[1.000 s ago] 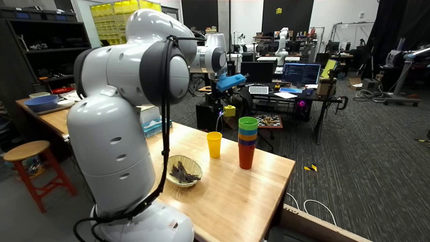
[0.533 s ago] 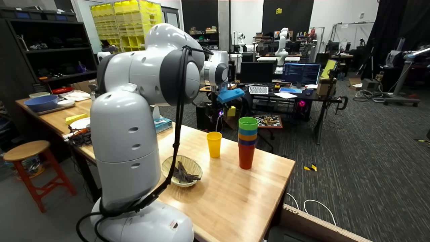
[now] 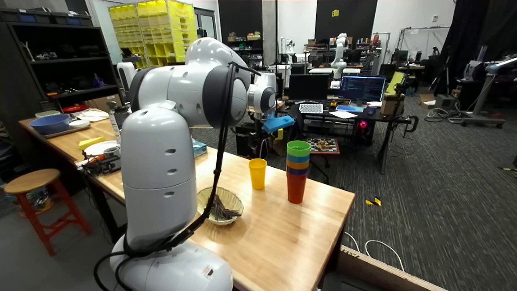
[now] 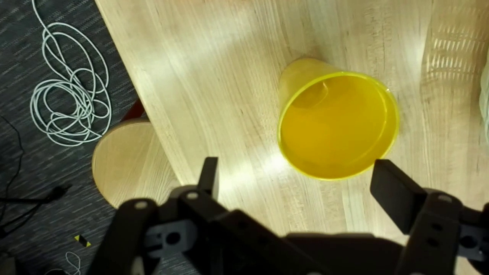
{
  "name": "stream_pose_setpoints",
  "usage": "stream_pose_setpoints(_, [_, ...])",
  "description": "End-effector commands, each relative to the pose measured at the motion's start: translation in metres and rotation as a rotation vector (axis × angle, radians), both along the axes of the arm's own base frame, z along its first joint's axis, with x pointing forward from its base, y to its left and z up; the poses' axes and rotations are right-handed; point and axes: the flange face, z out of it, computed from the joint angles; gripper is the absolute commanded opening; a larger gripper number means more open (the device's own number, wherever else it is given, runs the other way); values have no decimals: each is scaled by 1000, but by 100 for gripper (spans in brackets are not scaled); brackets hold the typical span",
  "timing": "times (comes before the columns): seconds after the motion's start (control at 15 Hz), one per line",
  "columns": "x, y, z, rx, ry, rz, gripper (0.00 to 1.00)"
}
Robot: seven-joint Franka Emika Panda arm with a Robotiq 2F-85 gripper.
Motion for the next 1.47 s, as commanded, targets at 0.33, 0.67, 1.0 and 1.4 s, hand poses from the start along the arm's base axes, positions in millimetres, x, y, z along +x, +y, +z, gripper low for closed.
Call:
stream_pose_setpoints(0.33, [-5, -6, -27, 7, 13, 48, 100])
stream_pose_setpoints(0.67, [-9, -4, -45, 0, 30, 56, 100])
stream_pose_setpoints(1.0, [-7, -4, -58, -4, 33, 53, 100])
stream_pose_setpoints(1.4, [-4, -5, -64, 3, 32, 49, 54])
